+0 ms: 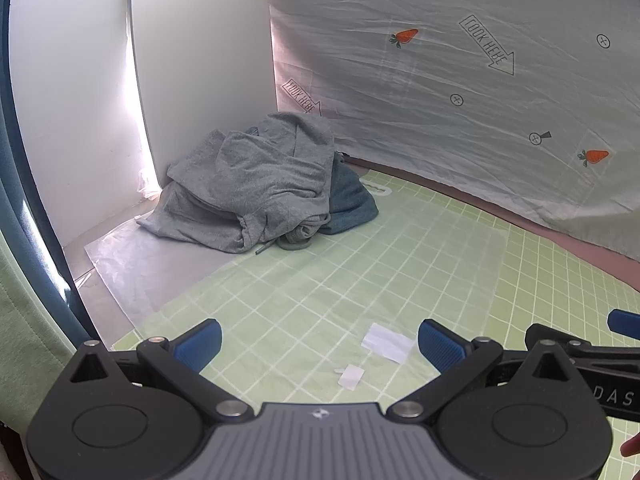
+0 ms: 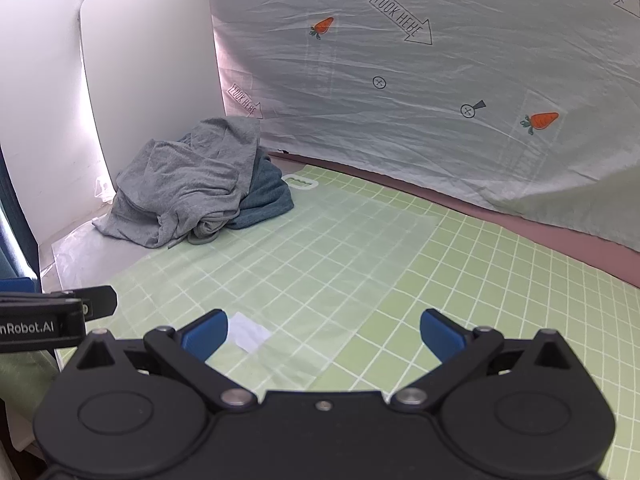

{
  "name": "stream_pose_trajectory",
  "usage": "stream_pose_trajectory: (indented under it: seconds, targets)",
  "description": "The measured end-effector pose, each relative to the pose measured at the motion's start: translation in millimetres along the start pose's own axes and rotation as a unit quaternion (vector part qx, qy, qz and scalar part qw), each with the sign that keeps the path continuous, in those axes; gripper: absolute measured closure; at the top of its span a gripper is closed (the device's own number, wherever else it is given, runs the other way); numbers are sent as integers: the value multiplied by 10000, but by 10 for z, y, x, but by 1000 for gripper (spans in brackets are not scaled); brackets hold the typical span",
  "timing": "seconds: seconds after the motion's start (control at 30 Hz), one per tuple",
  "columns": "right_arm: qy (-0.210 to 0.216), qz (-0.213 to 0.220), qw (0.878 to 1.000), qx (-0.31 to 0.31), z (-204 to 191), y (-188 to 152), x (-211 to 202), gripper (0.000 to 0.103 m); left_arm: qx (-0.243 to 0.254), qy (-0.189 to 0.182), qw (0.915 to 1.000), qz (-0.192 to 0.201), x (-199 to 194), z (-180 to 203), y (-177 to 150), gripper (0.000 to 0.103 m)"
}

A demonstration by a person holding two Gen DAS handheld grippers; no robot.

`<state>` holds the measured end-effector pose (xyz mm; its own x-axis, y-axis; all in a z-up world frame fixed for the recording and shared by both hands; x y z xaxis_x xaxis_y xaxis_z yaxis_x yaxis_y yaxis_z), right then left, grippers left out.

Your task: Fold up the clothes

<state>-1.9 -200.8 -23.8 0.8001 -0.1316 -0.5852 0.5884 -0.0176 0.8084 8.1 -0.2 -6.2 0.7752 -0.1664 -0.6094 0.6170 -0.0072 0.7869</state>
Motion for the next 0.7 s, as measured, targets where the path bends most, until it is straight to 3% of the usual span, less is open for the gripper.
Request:
stream_pose_trajectory:
  seconds: [0.7]
  targets:
    - [-138, -85, 9997, 159, -12, -14, 56, 0, 81, -8, 9999, -79, 125, 88, 80, 0]
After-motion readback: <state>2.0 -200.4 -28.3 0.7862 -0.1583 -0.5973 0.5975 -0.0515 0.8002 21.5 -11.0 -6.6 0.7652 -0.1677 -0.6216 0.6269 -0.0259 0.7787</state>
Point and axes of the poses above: each gripper's, at about its wrist camera, not at the fingertips, and x roughly the way its jaws point, z to its right, y to its top, the point moved 1 cm from there along x, roughly the way its jaws point, and after that the axes turned 9 degrees about -y, right-handed, at the moved point
